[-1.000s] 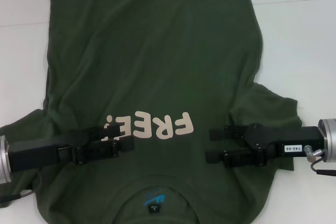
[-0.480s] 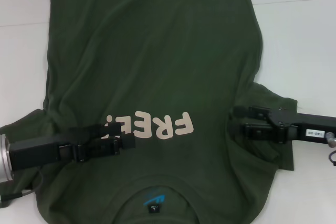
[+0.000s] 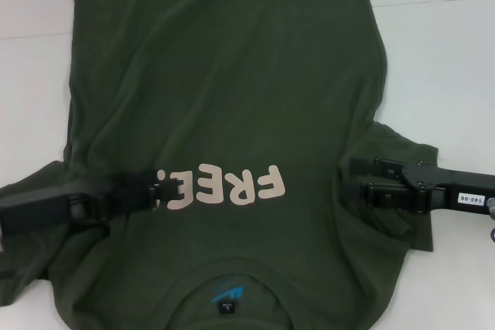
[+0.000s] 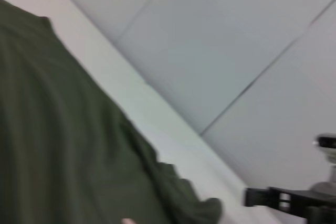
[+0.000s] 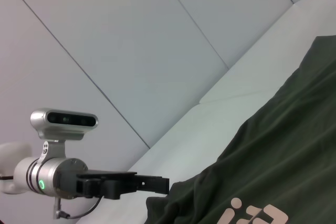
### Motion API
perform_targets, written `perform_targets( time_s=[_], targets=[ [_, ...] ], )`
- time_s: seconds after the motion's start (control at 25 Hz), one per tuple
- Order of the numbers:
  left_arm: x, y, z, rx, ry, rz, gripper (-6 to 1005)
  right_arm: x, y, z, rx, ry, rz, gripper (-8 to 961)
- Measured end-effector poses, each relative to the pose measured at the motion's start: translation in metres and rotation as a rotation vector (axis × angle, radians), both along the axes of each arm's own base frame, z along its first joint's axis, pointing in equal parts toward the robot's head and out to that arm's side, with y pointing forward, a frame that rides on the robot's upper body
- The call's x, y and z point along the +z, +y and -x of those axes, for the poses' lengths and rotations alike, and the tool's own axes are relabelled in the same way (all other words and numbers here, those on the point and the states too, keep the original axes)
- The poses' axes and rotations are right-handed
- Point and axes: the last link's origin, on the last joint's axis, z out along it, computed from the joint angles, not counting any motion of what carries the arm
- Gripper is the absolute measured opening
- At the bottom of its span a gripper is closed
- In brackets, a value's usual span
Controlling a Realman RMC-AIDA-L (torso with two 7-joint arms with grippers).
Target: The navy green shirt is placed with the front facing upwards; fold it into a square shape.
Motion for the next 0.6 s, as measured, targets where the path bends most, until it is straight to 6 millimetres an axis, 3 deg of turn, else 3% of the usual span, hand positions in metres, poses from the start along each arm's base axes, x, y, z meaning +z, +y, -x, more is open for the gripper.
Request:
perform_targets(
  time_s=[0.24,0.6],
  targets=[
    [0.029,0.011,0.024,0.088,0.124,-0.042,932,0.000,0.001,0.004,0.014,0.015,0.006,948],
    [0.056,0.014,0.057,0.203,0.277,-0.071,932,0.001,0.002,0.007,0.005,0.033,0.013,948]
  ],
)
